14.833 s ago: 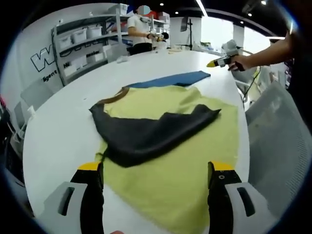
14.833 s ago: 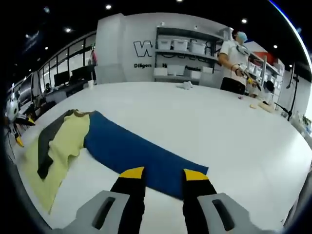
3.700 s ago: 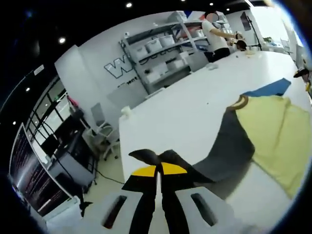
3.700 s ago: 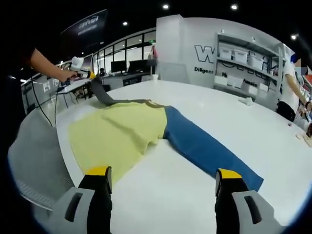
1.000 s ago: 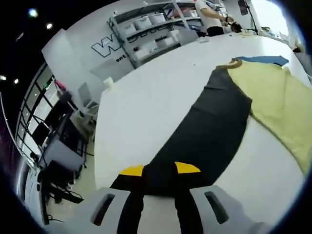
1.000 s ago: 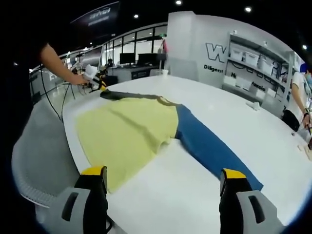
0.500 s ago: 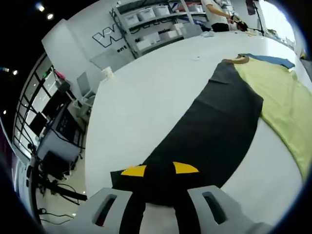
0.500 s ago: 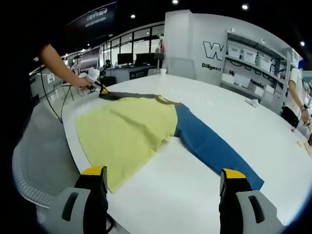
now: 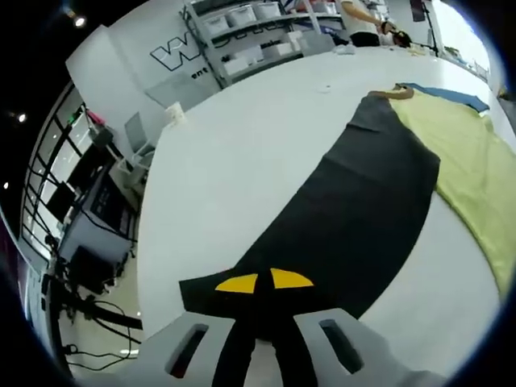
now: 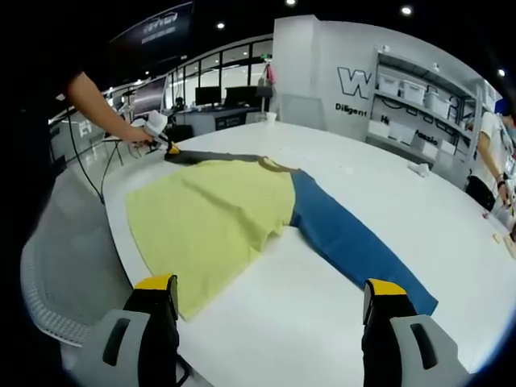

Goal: Fold the garment on the visible template until the final outline fits inside the template.

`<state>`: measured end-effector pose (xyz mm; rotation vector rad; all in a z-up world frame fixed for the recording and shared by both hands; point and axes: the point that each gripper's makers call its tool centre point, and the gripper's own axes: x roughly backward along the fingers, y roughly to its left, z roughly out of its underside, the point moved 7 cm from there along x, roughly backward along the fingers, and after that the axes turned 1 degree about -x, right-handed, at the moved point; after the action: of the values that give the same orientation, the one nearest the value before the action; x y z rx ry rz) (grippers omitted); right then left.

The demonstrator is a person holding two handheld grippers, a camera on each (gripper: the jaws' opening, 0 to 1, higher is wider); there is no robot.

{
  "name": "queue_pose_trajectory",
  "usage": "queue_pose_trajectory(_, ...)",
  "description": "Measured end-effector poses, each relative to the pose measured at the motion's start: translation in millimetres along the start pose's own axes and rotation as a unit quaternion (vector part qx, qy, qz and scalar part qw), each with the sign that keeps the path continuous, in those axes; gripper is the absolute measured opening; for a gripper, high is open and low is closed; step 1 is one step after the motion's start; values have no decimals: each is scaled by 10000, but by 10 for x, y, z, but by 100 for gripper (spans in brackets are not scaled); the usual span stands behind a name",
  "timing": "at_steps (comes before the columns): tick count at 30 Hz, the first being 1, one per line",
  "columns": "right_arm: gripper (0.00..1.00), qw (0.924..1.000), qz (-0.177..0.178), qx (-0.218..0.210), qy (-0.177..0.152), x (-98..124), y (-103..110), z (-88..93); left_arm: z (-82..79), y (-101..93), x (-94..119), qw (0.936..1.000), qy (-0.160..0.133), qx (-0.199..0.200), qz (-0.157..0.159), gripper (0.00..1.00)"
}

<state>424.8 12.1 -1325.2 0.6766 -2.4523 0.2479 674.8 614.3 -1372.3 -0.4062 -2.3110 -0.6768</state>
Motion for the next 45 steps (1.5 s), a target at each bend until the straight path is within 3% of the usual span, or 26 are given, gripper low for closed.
queue_pose_trajectory(9, 93, 10000, -50, -21, -52, -58, 13, -12, -39, 121, 218, 9995, -229, -41, -206, 8)
queue_pose_trajectory(18, 93, 9999, -115, -28, -118, -86, 29, -19, 31, 315, 492, 9968, -376, 182, -684, 8)
queue_pose_trajectory(25, 93, 9997, -163, -44, -185, -125, 10, -64, 141, 385, 661, 9948, -430, 329, -859, 8)
queue_pose_trajectory(29, 93, 9995, -201, -42, -233, -162, 25, -88, 233, 364, 747, 9925, -456, 622, -949, 8)
queue_pose_trajectory(37, 93, 9993, -311, 21, -205, -190, 60, -112, 453, 245, 821, 9923, -334, 730, -939, 7)
queue_pose_trajectory(45, 93, 9991, -360, 45, -206, -227, 70, -145, 545, 281, 862, 9910, -246, 851, -1006, 6)
